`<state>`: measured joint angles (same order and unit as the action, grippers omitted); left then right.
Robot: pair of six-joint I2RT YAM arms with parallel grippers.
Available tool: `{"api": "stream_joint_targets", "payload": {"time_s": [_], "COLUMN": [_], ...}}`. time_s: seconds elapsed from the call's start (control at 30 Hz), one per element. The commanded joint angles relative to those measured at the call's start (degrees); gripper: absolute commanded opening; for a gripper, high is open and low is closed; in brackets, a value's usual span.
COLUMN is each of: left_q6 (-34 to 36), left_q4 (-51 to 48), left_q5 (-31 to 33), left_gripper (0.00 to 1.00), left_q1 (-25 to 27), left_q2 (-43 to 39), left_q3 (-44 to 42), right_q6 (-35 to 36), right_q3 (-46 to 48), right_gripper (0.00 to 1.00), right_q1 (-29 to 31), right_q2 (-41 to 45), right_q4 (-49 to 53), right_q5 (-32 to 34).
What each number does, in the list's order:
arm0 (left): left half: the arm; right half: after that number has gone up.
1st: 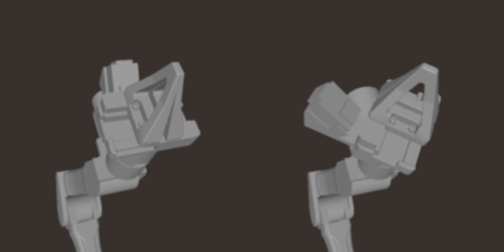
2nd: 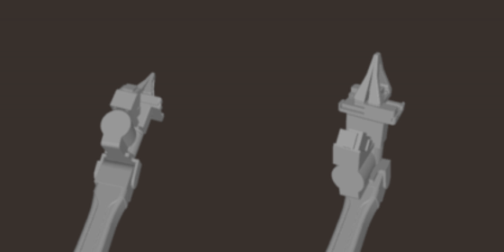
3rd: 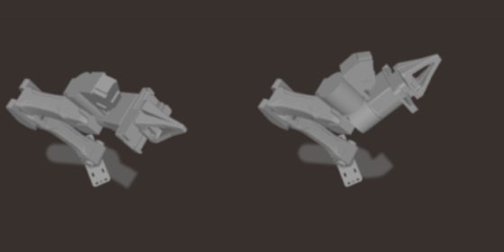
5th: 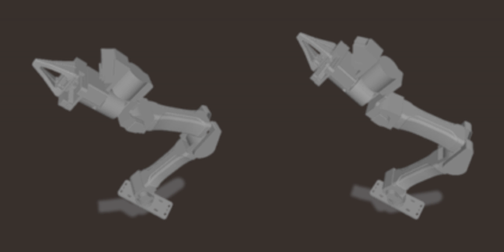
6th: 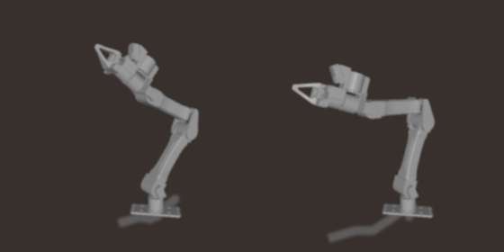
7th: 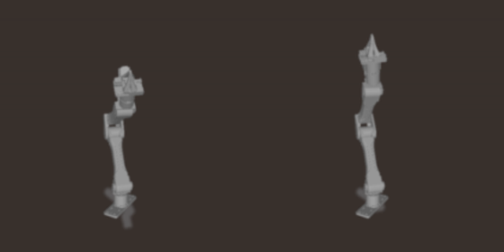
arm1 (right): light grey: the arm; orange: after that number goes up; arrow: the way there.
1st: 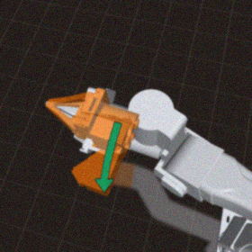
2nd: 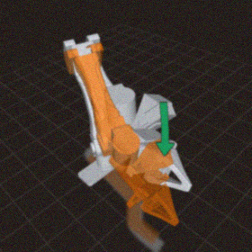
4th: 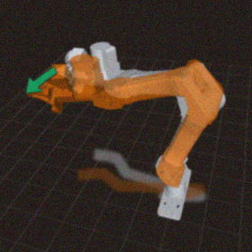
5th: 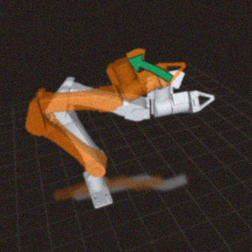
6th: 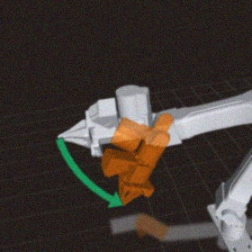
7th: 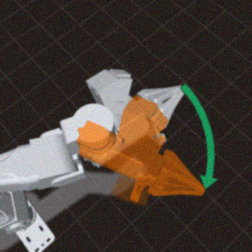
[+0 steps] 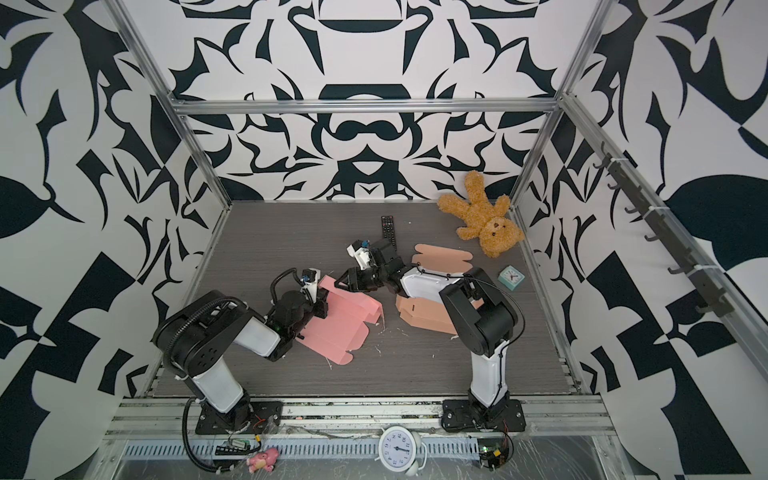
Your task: Fold the paper box
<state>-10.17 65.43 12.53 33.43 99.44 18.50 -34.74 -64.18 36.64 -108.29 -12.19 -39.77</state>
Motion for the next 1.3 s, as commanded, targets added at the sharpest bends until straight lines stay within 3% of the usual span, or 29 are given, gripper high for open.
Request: {"api": "stream_joint_targets", "payload": {"time_s": [0.0, 0.2, 0.6, 0.87, 1.07, 1.27], "left_q6": [0.06, -0.77, -0.52, -0.63, 0.37, 0.59], "left_q4": [0.13, 1.22, 1.37, 1.38, -1.80, -2.06], "left_q5": [1.00, 2.13, 3.29, 2.05, 2.50, 2.68], "left_gripper": [0.26, 0.26, 0.17, 0.30, 0.31, 0.19], "left_q1": [0.48, 0.92, 0.85, 1.44, 1.83, 1.99], "left_q2": [1.35, 2.55, 3.56, 0.69, -4.88, -4.43], "left_q3": [0.49, -0.07, 0.64, -0.98, -1.72, -1.16], "right_q6": [0.62, 0.91, 0.29, 1.69, 1.52, 1.44], "right_q3": [0.99, 1.26, 1.78, 1.79, 1.70, 1.48], "right_gripper": [0.40, 0.40, 0.39, 0.38, 0.38, 0.38], "right_q1": [0.53, 0.59, 1.13, 1.15, 1.15, 1.18], "right_q2": [2.93, 3.07, 2.36, 3.34, 2.99, 3.38], "right_q4": [0.17, 0.23, -0.60, 1.26, 1.37, 1.50], "right_q5": [0.56, 1.01, 0.84, 2.39, 2.42, 2.68]}}
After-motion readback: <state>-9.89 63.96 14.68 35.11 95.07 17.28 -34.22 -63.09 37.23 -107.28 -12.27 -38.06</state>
